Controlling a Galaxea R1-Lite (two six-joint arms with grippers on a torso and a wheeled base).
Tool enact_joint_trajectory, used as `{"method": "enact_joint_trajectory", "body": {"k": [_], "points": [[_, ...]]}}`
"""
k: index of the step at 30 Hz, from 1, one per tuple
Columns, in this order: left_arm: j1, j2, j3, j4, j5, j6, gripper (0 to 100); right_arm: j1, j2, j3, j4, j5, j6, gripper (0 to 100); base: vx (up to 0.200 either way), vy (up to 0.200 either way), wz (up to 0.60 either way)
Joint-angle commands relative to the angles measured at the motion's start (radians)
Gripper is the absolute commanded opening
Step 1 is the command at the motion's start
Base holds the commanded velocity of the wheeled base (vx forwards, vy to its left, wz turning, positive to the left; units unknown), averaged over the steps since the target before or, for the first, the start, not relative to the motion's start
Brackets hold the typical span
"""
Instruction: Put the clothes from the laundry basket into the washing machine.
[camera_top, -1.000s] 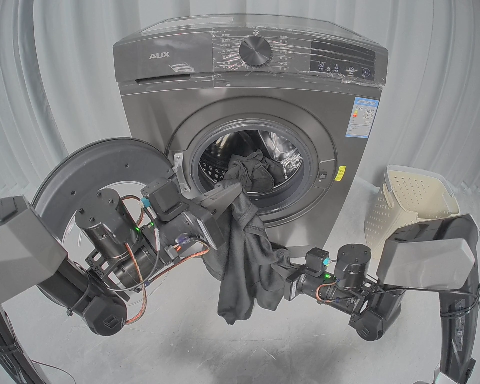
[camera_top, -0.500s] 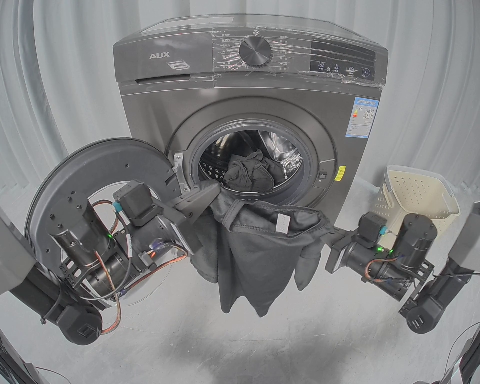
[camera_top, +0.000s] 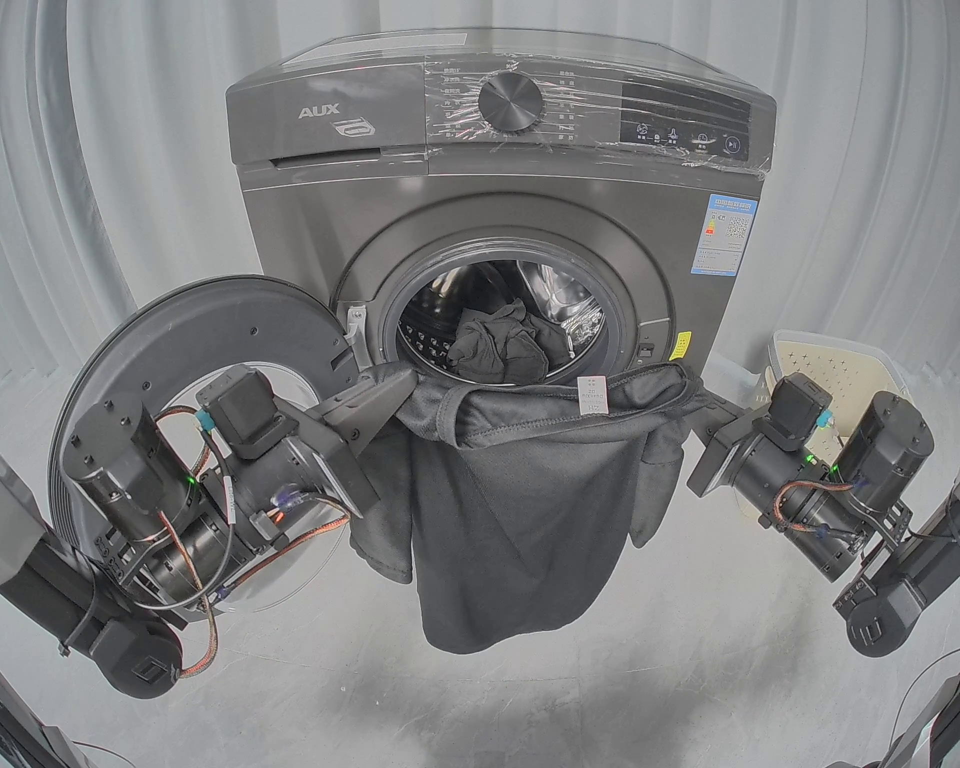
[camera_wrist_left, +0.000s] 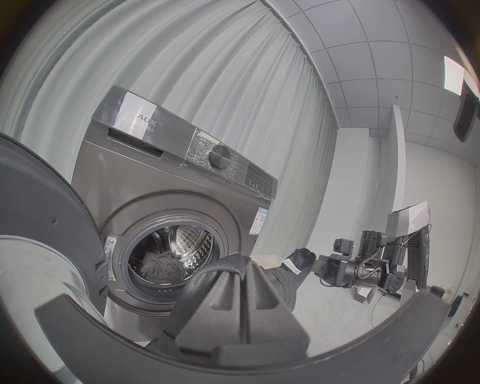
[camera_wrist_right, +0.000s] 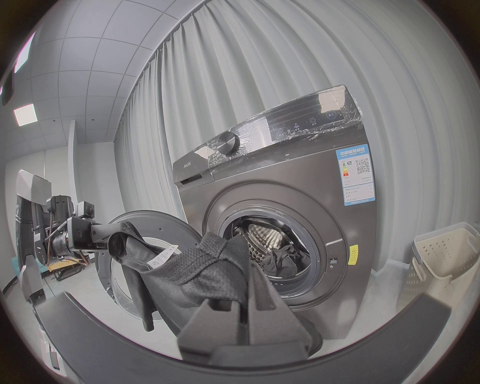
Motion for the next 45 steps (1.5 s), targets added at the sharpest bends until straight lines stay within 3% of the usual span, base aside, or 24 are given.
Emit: {"method": "enact_joint_trajectory", "body": {"k": [1, 12, 45], "points": [[0.004, -0.003, -0.002, -0.001, 0.001, 0.003, 0, 0.001, -0.011, -0.005, -0.001, 0.001, 0.0, 0, 0.0, 0.0, 0.0], [0.042, 0.0, -0.022, -0.001, 0.001, -0.001, 0, -0.011, -0.049, -0.058, 0.011, -0.004, 0.0, 0, 0.0, 0.0, 0.0], [0.042, -0.01, -0.021, -0.001, 0.0, -0.007, 0, -0.009, -0.049, -0.081, 0.011, -0.007, 0.0, 0, 0.0, 0.0, 0.0]]}}
